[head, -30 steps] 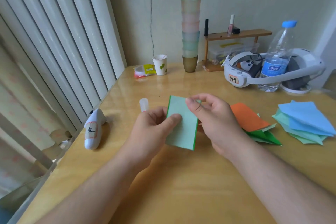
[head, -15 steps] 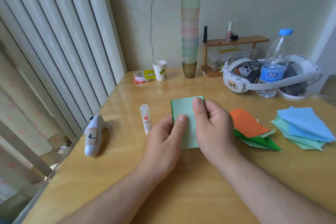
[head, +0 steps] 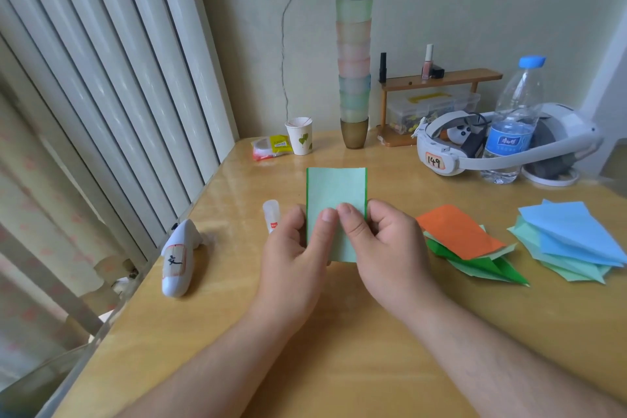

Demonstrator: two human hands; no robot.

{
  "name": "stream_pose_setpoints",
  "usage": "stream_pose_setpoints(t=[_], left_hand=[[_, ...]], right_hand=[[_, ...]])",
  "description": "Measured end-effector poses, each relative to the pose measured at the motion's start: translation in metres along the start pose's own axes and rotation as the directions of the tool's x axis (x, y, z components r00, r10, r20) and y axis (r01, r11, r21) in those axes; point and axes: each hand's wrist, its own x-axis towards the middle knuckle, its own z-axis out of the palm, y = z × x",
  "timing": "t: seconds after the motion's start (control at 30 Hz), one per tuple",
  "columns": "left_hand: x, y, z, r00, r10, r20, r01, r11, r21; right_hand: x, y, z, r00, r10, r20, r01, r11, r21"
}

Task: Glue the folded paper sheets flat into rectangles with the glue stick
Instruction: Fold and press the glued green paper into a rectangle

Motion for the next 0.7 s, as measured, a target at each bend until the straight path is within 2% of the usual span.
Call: stream_pose_setpoints(t=[0.1, 0.2, 0.27, 0.4, 0.53, 0.7], left_hand=[[0.0, -0.003, 0.0, 0.999, -0.025, 0.021, 0.025, 1.0, 0.002], [0.002, -0.006, -0.001, 0.999, -0.046, -0.013, 0.046, 0.999, -0.024], [0.003, -0.006, -0.002, 0.998, -0.064, -0.027, 0.063, 0.996, -0.058], [0.005, -0.008, -0.004, 0.996, -0.089, -0.021, 0.087, 0.991, -0.103], [0.006, -0.011, -0.004, 0.992, -0.117, 0.043, 0.122, 0.986, -0.117], [0.006, -0.015, -0.003, 0.99, -0.14, 0.022, 0.141, 0.989, -0.037]], right_hand=[[0.003, 0.003, -0.004, 0.999, 0.046, 0.005, -0.047, 0.999, 0.027], [0.0, 0.002, -0.003, 0.977, 0.15, 0.154, -0.177, 0.967, 0.183], [-0.001, 0.0, -0.001, 0.961, 0.184, 0.206, -0.23, 0.947, 0.225], [0.004, 0.003, -0.005, 0.965, 0.229, 0.13, -0.257, 0.93, 0.262], [0.006, 0.005, -0.01, 0.97, 0.235, 0.066, -0.244, 0.937, 0.252], [0.007, 0.007, -0.01, 0.961, 0.264, 0.088, -0.277, 0.938, 0.209]])
